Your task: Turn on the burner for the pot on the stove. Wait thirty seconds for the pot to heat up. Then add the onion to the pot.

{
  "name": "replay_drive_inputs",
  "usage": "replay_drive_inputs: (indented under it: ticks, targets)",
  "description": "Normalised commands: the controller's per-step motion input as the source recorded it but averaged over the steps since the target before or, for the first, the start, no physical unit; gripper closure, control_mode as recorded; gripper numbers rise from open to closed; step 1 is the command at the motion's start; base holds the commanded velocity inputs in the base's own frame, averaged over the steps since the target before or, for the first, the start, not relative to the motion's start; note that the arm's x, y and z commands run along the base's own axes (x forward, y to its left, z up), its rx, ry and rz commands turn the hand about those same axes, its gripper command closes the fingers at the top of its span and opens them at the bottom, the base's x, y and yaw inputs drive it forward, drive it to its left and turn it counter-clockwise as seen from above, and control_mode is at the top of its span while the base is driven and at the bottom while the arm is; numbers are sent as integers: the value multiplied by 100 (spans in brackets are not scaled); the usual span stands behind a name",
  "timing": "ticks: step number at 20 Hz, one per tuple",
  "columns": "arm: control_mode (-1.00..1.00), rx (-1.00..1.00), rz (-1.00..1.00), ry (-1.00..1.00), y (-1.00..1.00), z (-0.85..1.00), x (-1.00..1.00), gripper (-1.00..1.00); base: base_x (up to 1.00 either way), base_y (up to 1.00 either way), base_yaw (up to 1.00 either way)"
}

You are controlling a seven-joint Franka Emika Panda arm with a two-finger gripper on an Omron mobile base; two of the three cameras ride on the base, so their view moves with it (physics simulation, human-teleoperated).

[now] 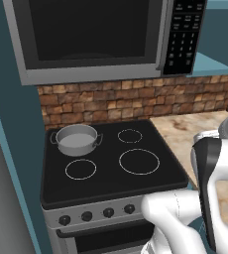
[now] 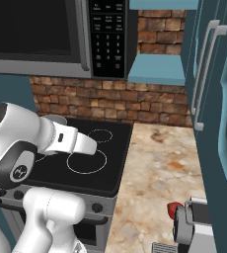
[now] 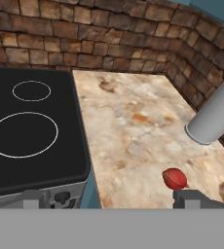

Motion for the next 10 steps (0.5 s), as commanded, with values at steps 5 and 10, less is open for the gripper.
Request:
replay_drive_inputs:
  ticks: [5,10]
  targets:
    - [-100,0,0,0,0,0,0,-100,0,0,0]
    - [-100,0,0,0,0,0,0,-100,0,0,0]
